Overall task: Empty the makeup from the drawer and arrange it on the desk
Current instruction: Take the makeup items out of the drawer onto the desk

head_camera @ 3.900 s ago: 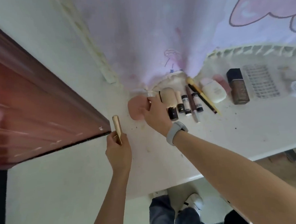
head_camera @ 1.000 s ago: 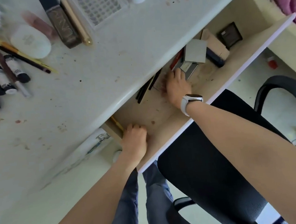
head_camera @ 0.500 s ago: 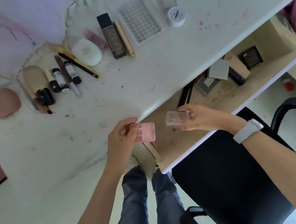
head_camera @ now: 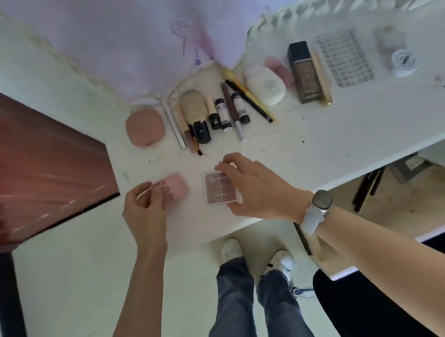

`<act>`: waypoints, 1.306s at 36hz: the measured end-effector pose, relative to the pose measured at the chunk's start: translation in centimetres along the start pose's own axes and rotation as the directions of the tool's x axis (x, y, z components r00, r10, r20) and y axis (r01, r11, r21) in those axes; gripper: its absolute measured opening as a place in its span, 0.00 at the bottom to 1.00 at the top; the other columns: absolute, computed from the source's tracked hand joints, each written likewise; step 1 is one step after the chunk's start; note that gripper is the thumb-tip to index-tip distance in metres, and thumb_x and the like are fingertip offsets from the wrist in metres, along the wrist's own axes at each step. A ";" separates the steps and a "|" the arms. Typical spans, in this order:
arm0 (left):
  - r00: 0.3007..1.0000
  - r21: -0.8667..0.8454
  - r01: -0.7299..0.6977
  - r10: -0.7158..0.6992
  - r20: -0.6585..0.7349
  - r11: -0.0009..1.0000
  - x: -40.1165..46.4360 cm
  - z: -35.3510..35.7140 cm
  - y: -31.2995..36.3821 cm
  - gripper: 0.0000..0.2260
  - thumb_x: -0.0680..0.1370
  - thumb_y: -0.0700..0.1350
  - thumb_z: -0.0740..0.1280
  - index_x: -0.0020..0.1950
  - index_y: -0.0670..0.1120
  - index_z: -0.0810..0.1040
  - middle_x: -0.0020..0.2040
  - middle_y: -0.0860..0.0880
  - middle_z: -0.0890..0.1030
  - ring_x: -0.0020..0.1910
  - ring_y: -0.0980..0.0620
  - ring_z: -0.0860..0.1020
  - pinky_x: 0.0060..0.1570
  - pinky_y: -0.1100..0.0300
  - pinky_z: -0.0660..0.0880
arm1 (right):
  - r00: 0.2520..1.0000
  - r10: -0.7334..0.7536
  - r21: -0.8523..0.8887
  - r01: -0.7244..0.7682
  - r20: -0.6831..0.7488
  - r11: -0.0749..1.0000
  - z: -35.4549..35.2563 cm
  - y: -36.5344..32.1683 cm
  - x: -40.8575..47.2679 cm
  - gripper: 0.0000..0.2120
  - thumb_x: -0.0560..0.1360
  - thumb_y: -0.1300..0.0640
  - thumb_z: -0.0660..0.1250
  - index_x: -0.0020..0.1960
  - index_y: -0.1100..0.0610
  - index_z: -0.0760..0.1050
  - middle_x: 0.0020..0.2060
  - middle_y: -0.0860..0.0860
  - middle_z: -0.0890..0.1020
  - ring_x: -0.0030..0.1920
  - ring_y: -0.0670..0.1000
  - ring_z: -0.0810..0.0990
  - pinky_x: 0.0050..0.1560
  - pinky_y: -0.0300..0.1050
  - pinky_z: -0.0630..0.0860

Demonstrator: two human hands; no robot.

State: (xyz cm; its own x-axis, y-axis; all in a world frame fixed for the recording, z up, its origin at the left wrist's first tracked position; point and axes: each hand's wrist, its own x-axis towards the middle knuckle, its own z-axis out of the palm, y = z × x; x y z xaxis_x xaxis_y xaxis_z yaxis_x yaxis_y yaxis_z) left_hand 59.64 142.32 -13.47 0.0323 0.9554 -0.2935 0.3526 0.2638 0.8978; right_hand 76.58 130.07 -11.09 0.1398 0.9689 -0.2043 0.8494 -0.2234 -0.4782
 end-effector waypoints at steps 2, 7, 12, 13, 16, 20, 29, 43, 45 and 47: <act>1.000 0.064 -0.021 0.022 -0.010 0.998 1.5 -1.0 -0.5 0.04 0.77 0.43 0.67 0.51 0.49 0.75 0.45 0.49 0.82 0.40 0.60 0.79 0.36 0.72 0.72 | 1.000 -0.014 -0.059 0.016 0.028 0.998 0.6 -1.3 2.2 0.33 0.72 0.51 0.66 0.72 0.58 0.58 0.66 0.54 0.61 0.56 0.55 0.70 0.54 0.45 0.69; 0.976 0.303 -0.210 0.216 0.015 0.929 3.6 -1.7 -0.7 0.08 0.77 0.44 0.65 0.56 0.45 0.76 0.48 0.51 0.79 0.45 0.55 0.76 0.41 0.79 0.65 | 0.999 0.001 -0.125 0.004 0.046 0.992 1.4 -3.5 6.3 0.29 0.74 0.57 0.64 0.71 0.59 0.58 0.67 0.55 0.61 0.60 0.57 0.68 0.51 0.49 0.75; 0.922 0.507 -0.380 0.357 0.146 0.774 4.7 -1.5 -0.4 0.11 0.77 0.39 0.64 0.59 0.40 0.75 0.59 0.43 0.77 0.59 0.45 0.73 0.58 0.63 0.64 | 0.999 0.035 -0.088 -0.035 0.007 0.996 2.4 -4.7 7.6 0.25 0.74 0.67 0.61 0.69 0.58 0.62 0.70 0.58 0.58 0.64 0.61 0.66 0.46 0.53 0.78; 0.913 0.529 -0.402 0.375 0.164 0.747 4.8 -1.5 -0.5 0.11 0.76 0.39 0.64 0.59 0.40 0.75 0.61 0.43 0.75 0.61 0.44 0.71 0.60 0.61 0.62 | 1.000 0.029 -0.087 -0.030 -0.011 0.996 2.6 -4.8 7.6 0.24 0.73 0.69 0.61 0.68 0.59 0.64 0.70 0.59 0.58 0.64 0.62 0.66 0.45 0.53 0.78; 0.896 0.523 -0.438 0.401 0.190 0.731 4.4 -1.9 -0.7 0.11 0.76 0.38 0.66 0.58 0.41 0.76 0.63 0.44 0.74 0.62 0.46 0.71 0.61 0.60 0.63 | 0.996 0.007 -0.066 -0.013 -0.084 0.998 3.2 -5.2 7.3 0.23 0.69 0.75 0.62 0.62 0.63 0.71 0.66 0.64 0.65 0.57 0.65 0.71 0.33 0.49 0.74; 0.808 0.553 -0.578 0.512 0.290 0.600 3.4 -2.6 -1.6 0.10 0.75 0.37 0.68 0.56 0.40 0.79 0.61 0.44 0.77 0.60 0.44 0.74 0.57 0.53 0.69 | 0.990 -0.005 -0.099 -0.009 -0.139 0.995 3.6 -5.8 7.1 0.22 0.65 0.75 0.63 0.58 0.65 0.74 0.57 0.63 0.74 0.48 0.63 0.74 0.38 0.53 0.75; 0.821 0.615 -0.563 0.458 0.341 0.552 3.8 -2.7 -2.5 0.18 0.77 0.41 0.60 0.66 0.39 0.73 0.71 0.42 0.68 0.72 0.43 0.62 0.62 0.46 0.65 | 0.978 -0.063 -0.254 0.010 -0.199 0.967 4.6 -6.1 7.2 0.20 0.67 0.66 0.65 0.59 0.65 0.76 0.61 0.60 0.76 0.57 0.60 0.76 0.51 0.50 0.75; 0.798 0.699 -0.601 0.348 0.493 0.387 4.9 -1.3 -2.1 0.25 0.79 0.49 0.56 0.75 0.42 0.58 0.77 0.43 0.54 0.76 0.47 0.52 0.70 0.40 0.50 | 0.994 0.075 -0.454 -0.101 -0.075 0.885 3.8 -4.9 7.4 0.26 0.75 0.54 0.58 0.72 0.57 0.63 0.72 0.53 0.65 0.68 0.55 0.67 0.62 0.52 0.66; 0.800 0.699 -0.600 0.324 0.506 0.389 4.8 -1.2 -2.1 0.26 0.80 0.48 0.58 0.76 0.42 0.55 0.77 0.43 0.51 0.76 0.46 0.48 0.70 0.38 0.46 | 0.996 0.071 -0.410 -0.083 -0.044 0.908 3.8 -4.5 7.5 0.26 0.78 0.54 0.54 0.75 0.55 0.55 0.75 0.53 0.58 0.72 0.56 0.60 0.65 0.55 0.59; 0.800 0.687 -0.600 0.315 0.511 0.409 4.3 -1.0 -1.8 0.27 0.80 0.48 0.59 0.76 0.42 0.54 0.77 0.42 0.49 0.76 0.44 0.46 0.70 0.37 0.45 | 0.998 0.046 -0.349 -0.060 -0.049 0.935 3.4 -4.2 7.1 0.27 0.77 0.55 0.55 0.75 0.54 0.54 0.75 0.53 0.56 0.73 0.57 0.57 0.65 0.57 0.56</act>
State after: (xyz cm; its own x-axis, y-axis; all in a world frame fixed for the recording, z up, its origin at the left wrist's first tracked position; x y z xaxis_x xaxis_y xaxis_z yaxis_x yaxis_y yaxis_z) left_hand 58.15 146.04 -16.02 0.6149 0.7795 -0.1195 0.7675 -0.5569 0.3174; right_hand 72.23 137.52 -13.45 0.2036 0.9616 -0.1840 0.9634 -0.2302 -0.1372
